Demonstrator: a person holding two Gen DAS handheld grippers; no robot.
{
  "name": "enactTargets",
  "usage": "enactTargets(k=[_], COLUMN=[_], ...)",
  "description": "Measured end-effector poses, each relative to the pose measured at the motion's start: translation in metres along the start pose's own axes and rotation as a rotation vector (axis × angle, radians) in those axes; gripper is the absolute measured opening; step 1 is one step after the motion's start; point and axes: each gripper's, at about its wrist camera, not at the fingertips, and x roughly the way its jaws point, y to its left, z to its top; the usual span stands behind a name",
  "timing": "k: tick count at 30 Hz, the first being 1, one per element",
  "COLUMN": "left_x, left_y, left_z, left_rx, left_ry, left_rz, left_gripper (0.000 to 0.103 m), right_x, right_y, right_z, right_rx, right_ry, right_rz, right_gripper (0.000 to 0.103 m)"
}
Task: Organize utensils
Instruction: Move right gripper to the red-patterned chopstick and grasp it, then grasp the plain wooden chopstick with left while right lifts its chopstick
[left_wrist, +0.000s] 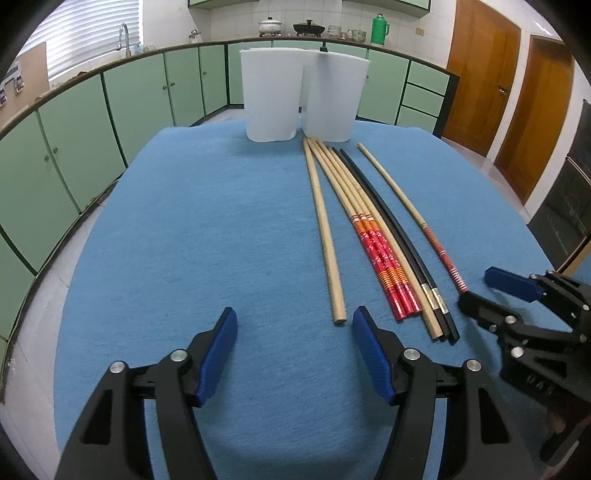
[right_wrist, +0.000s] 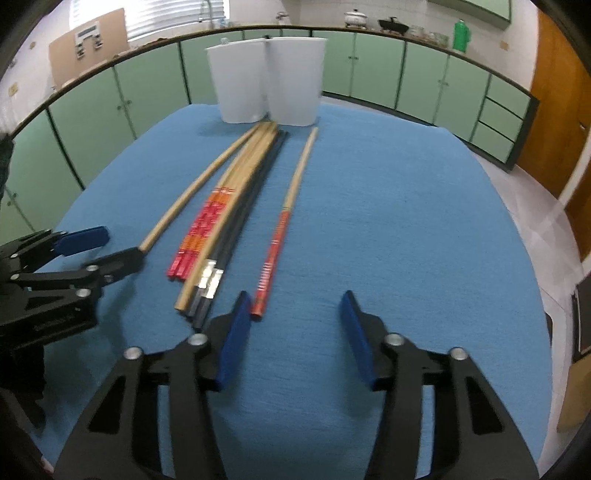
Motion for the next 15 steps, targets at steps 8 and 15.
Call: enactTargets(k=[8, 15], left_x=[0.002, 0.003], left_y=[-0.004, -0.02], left_z=[0.002, 0.003], left_rx=[-0.005, 0.033], left_ry=[-0.013, -0.013], left_rz=[-0.021, 0.003], left_gripper=[0.026, 0.02], right_x=[0.001, 0.001], right_y=[-0.004, -0.007], right_z=[0.002, 0.001], right_rx=[0.031, 0.048], right_ry=[-0.004, -0.005], right_rz=[0.054, 0.074], right_gripper=[0.007, 0.006])
